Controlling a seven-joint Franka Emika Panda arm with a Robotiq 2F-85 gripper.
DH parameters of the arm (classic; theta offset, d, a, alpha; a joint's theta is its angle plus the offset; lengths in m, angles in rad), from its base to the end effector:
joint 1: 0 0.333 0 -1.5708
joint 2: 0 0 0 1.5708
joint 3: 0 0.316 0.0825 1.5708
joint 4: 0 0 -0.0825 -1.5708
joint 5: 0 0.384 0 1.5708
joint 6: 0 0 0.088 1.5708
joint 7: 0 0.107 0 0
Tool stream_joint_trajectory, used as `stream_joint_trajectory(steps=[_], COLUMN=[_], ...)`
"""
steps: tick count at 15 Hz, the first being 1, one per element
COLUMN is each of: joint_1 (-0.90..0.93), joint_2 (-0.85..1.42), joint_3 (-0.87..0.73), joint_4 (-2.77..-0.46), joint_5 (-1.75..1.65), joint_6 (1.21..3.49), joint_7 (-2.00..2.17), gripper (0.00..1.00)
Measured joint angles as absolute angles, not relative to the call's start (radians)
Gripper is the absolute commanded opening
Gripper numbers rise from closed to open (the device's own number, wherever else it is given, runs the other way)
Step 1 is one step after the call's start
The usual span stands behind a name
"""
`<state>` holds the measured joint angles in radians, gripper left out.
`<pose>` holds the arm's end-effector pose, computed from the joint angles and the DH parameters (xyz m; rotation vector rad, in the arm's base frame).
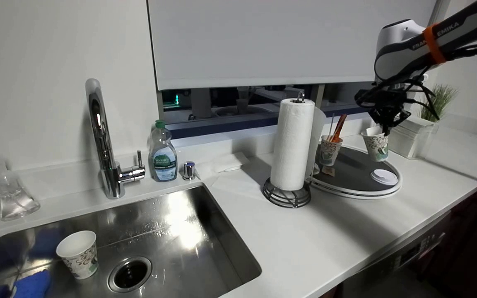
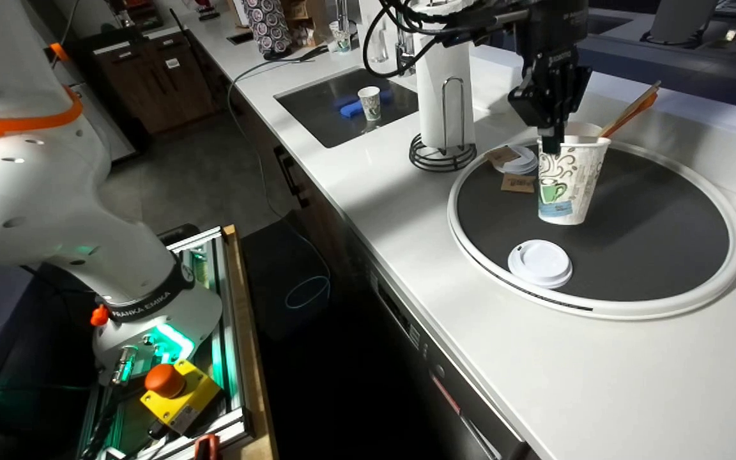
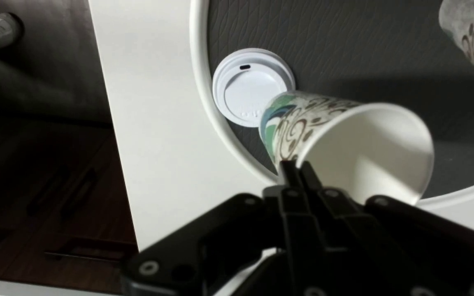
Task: Pour the sachets out of the coffee cup at the front.
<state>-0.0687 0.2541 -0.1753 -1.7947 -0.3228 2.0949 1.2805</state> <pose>0.6112 -0.1607 0.4171 2.2273 -1.8044 0.2930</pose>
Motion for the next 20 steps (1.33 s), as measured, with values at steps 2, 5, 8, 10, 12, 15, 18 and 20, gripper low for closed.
stream_joint_trajectory(steps=[2, 5, 8, 10, 12, 15, 18, 20], joint_1=[-0.068, -0.074, -0.103, -0.127, -0.139, -0.144, -0.144, -0.141], joint_2=[0.264, 0.264, 0.266, 0.269, 0.275, 0.284, 0.296, 0.303], joint_3=[-0.174, -0.174, -0.169, -0.159, -0.158, -0.161, -0.169, -0.177], joint_4=[-1.794, -1.795, -1.822, -1.842, -1.851, -1.865, -1.868, -1.868], joint_5=[-0.323, -0.296, -0.146, -0.014, 0.072, 0.130, 0.135, 0.132], joint_6=[2.096, 2.201, 2.361, 2.399, 2.392, 2.383, 2.362, 2.344], joint_7=[1.281, 1.257, 1.150, 1.058, 1.014, 1.008, 1.020, 1.043], gripper=[0.01, 0.01, 0.01, 0.01, 0.01, 0.01, 0.01, 0.01])
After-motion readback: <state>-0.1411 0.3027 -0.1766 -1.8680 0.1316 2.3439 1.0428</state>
